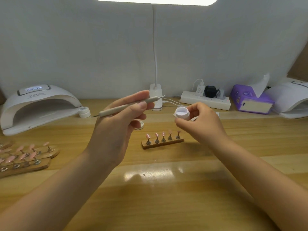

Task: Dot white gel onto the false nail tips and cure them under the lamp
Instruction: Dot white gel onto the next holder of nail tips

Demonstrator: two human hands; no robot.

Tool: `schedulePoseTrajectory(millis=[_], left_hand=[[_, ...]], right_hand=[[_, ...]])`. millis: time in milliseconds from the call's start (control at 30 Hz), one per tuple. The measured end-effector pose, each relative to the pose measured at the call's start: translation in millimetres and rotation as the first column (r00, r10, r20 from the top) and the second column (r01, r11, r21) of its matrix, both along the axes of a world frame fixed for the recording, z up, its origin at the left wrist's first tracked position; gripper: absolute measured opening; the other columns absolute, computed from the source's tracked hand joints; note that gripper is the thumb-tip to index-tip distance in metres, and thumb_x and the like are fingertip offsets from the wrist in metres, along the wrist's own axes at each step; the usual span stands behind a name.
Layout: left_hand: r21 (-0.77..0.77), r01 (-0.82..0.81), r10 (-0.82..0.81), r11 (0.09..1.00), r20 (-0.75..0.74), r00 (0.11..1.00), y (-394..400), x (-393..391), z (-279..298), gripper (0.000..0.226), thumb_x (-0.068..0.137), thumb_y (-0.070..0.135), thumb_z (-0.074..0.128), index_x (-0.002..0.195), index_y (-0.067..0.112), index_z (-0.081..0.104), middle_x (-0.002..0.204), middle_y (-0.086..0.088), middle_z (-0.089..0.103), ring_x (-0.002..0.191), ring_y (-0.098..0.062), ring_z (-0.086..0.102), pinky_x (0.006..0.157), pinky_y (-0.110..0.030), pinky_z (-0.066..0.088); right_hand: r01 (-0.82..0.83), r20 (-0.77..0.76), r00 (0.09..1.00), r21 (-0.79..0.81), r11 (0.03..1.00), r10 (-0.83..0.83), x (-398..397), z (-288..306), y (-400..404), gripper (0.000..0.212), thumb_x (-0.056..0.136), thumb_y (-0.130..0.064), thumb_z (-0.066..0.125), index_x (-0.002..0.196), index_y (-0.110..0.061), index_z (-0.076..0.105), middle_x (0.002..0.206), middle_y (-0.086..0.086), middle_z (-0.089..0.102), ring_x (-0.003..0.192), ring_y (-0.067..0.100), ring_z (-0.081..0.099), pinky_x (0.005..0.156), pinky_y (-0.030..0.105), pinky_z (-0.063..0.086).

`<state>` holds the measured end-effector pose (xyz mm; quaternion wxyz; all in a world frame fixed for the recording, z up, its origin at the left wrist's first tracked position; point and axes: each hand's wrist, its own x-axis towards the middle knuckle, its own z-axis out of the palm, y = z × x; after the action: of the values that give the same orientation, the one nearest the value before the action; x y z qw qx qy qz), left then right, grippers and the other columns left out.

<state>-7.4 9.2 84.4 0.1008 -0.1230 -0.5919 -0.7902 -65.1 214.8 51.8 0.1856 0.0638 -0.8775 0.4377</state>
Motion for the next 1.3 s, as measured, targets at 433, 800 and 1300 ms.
schedulePoseTrajectory(millis=[433, 800, 1300], left_hand=[[0.093, -0.054, 0.029, 0.994, 0.243, 0.97, 4, -7, -27, 0.026, 0.076, 0.04, 0.065, 0.087, 0.021, 0.078, 0.086, -0.001, 0.073, 0.063, -0.006, 0.057, 0.057, -0.022, 0.045], [0.104, -0.147, 0.102, 0.984, 0.351, 0.931, -1, -15, -44, 0.027, 0.077, 0.044, 0.066, 0.081, 0.02, 0.078, 0.075, -0.002, 0.07, 0.056, -0.008, 0.057, 0.05, -0.022, 0.044], [0.115, -0.186, 0.138, 0.976, 0.337, 0.931, -2, -16, -50, 0.033, 0.074, 0.049, 0.065, 0.084, 0.019, 0.076, 0.07, -0.002, 0.067, 0.057, -0.009, 0.057, 0.054, -0.024, 0.044]], right_hand=[[0.104, 0.217, 0.967, 0.15, 0.983, -0.135, -26, -33, 38, 0.038, 0.07, -0.049, 0.076, 0.095, -0.025, 0.058, 0.097, -0.006, 0.061, 0.093, 0.015, 0.057, 0.082, 0.042, 0.053], [0.149, 0.274, 0.918, 0.432, 0.89, -0.287, -25, -32, 36, 0.063, 0.067, -0.06, 0.066, 0.119, -0.028, 0.052, 0.122, 0.0, 0.052, 0.115, 0.022, 0.045, 0.095, 0.038, 0.045], [-0.079, -0.264, 0.921, 0.597, 0.798, 0.288, 4, -27, 15, 0.043, 0.096, -0.029, 0.052, 0.059, -0.012, 0.067, 0.05, 0.001, 0.055, 0.046, 0.017, 0.048, 0.046, 0.037, 0.045]])
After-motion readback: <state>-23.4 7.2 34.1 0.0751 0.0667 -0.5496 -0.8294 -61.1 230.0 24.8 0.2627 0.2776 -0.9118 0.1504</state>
